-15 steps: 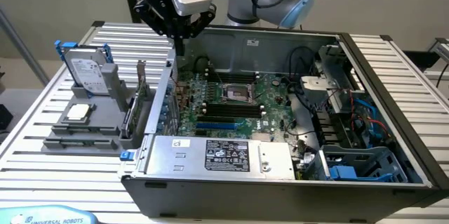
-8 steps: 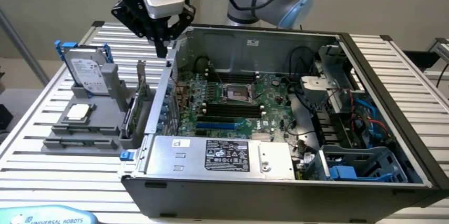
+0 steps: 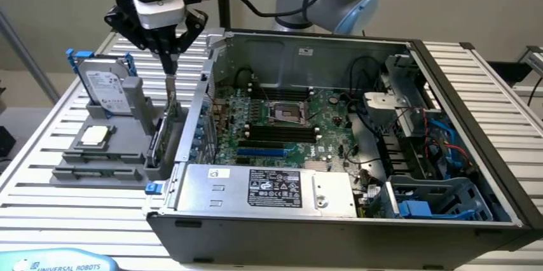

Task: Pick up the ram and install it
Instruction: 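Reach for the ram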

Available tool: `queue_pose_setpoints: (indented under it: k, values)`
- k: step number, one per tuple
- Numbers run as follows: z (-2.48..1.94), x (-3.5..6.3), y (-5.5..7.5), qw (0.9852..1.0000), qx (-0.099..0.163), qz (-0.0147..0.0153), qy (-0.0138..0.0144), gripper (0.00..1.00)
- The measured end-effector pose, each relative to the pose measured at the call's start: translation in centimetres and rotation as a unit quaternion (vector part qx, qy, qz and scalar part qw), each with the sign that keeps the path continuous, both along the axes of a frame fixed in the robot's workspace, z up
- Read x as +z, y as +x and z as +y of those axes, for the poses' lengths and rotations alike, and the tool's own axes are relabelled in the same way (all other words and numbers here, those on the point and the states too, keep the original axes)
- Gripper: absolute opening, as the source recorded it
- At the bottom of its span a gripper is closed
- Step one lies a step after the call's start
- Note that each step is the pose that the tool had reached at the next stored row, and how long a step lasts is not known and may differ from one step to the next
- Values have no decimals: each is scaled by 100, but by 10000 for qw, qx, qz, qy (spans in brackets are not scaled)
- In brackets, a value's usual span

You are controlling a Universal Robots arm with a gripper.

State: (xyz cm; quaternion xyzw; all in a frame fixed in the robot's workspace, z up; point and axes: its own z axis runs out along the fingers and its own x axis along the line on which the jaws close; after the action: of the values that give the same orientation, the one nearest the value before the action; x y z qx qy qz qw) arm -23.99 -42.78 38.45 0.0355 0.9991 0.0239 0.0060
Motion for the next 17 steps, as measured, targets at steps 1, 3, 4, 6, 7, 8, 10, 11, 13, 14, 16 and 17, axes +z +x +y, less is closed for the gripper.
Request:
queue_pose_setpoints:
  k: [1, 3, 4, 6, 7, 8, 10, 11, 13, 14, 16, 17]
  values:
    - [-6, -8, -45, 10000, 0, 4, 0, 11]
    - [-17, -26, -135, 10000, 0, 13, 0, 11]
    - [-24, -35, -184, 10000, 0, 18, 0, 11]
    - [-36, -53, -274, 10000, 0, 26, 0, 11]
    - [-42, -62, -319, 10000, 0, 30, 0, 11]
    - [-48, -71, -364, 10000, 0, 34, 0, 11]
    - [-60, -89, -454, 10000, 0, 42, 0, 11]
    - [-66, -99, -499, 10000, 0, 46, 0, 11]
    - [-78, -118, -590, 10000, 1, 54, 0, 11]
    - [-85, -129, -639, 10000, 0, 58, 0, 11]
    - [-97, -149, -729, 10000, 0, 65, 0, 11]
    - [-102, -158, -774, 10000, 0, 69, 0, 11]
